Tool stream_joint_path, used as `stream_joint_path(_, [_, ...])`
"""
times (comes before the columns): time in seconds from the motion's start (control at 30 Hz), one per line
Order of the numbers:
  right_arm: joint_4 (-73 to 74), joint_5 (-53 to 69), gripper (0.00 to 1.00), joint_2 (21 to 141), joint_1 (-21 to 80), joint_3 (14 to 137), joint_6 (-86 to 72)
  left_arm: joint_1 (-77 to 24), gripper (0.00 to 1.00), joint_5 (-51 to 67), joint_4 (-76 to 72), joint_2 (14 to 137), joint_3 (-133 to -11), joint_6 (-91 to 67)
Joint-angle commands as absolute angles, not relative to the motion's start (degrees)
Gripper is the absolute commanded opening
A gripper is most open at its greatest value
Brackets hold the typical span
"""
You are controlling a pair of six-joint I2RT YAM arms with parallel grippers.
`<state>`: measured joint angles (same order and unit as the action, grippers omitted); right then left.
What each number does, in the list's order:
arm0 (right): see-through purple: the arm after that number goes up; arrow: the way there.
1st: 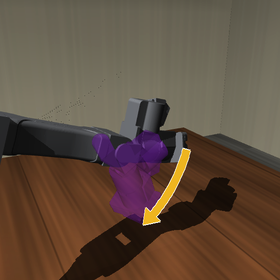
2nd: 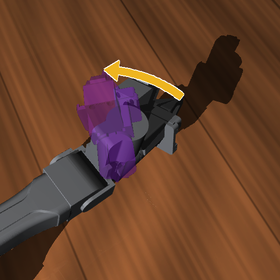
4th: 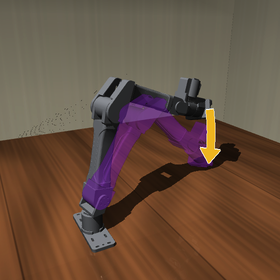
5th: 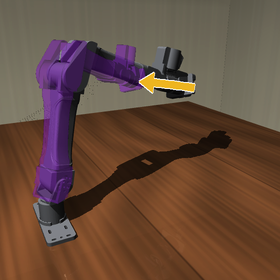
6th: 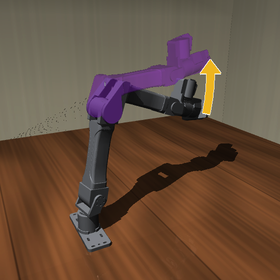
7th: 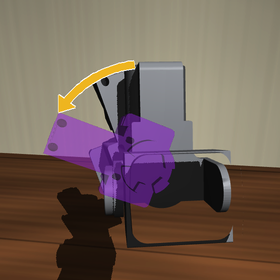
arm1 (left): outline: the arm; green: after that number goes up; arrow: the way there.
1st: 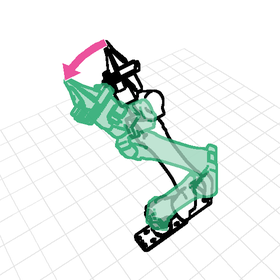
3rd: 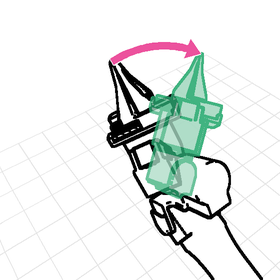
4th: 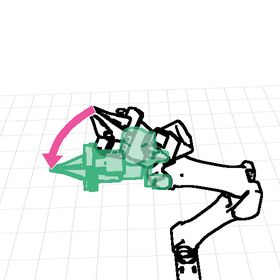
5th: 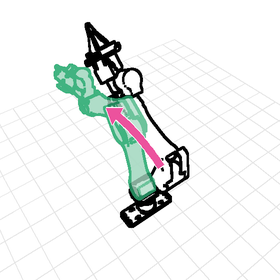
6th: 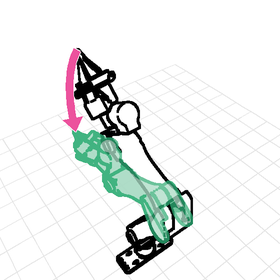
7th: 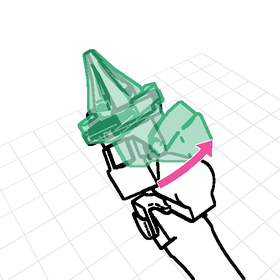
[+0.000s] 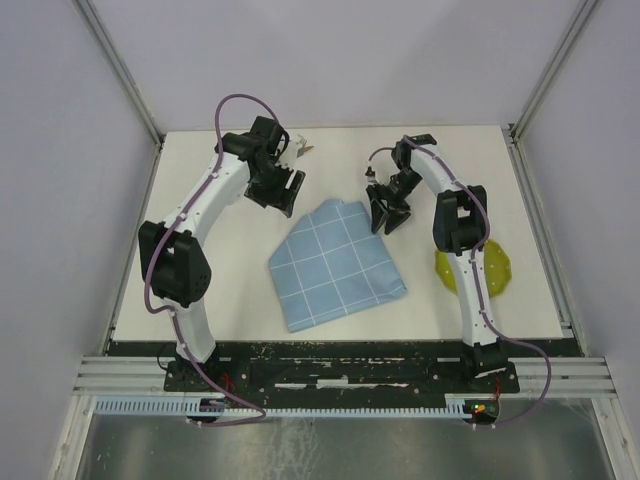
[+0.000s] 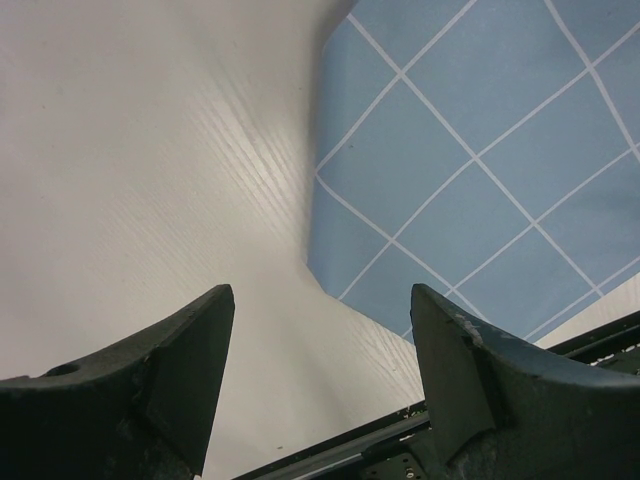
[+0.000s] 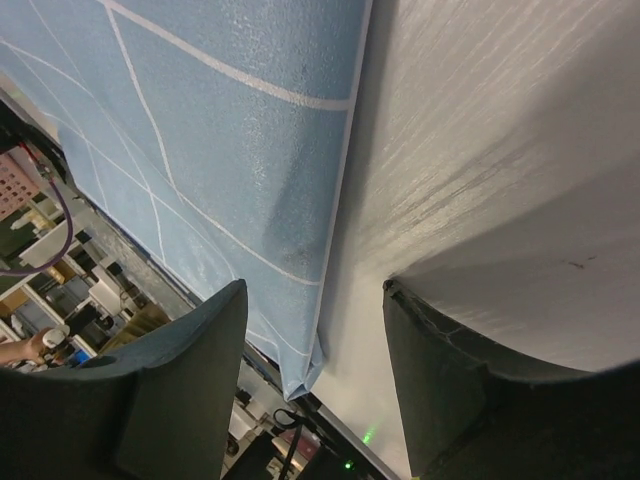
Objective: Set the dinner table for one person
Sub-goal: Adjust the napkin at the center of the board.
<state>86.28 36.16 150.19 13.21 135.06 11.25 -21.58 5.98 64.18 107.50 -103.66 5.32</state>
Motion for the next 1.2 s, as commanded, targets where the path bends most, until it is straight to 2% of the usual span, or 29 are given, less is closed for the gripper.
stream_joint_path(0.0, [87.6,38.9,0.65,152.4,13.6,134.8,12.9,-21.3,0.78,5.3,63.4,105.0,-104.8,7.4])
stream_joint_path(0.33, [87.2,44.0,0.63,150.9,18.2,129.3,13.9,-21.3,0.77,6.2,63.5,107.1,-107.3,7.1])
stream_joint_path(0.4, [86.7,44.1,0.51,151.4,18.7,129.7,13.5,-21.3,0.77,6.3,63.6,107.6,-108.2,7.1])
stream_joint_path(0.43, [86.8,44.1,0.39,151.7,18.9,130.2,13.5,-21.3,0.77,6.4,63.6,107.8,-108.3,7.1])
stream_joint_path(0.47, [87.0,43.8,0.19,152.0,18.9,130.8,13.6,-21.2,0.77,6.5,63.6,107.8,-108.5,7.1])
stream_joint_path(0.5, [87.1,43.2,0.04,152.0,19.1,131.4,13.6,-21.3,0.77,6.4,63.6,107.8,-108.5,7.1])
stream_joint_path(0.53, [86.9,42.4,0.02,151.8,19.0,132.0,13.6,-21.3,0.77,6.3,63.6,107.8,-108.5,7.3])
stream_joint_path(0.67, [85.6,40.3,0.02,147.7,19.1,132.8,14.5,-21.3,0.76,6.6,63.6,107.8,-108.2,7.2])
stream_joint_path(0.77, [83.1,40.1,0.02,140.1,19.1,133.4,13.9,-21.3,0.76,7.1,63.4,107.6,-107.9,7.1])
stream_joint_path(1.03, [83.0,47.8,0.02,126.5,19.5,138.8,16.5,-21.2,0.75,8.3,63.3,108.7,-108.3,7.1])
stream_joint_path(1.17, [83.7,48.6,0.02,120.8,20.7,137.3,17.7,-21.3,0.75,9.2,63.4,109.7,-108.7,6.8])
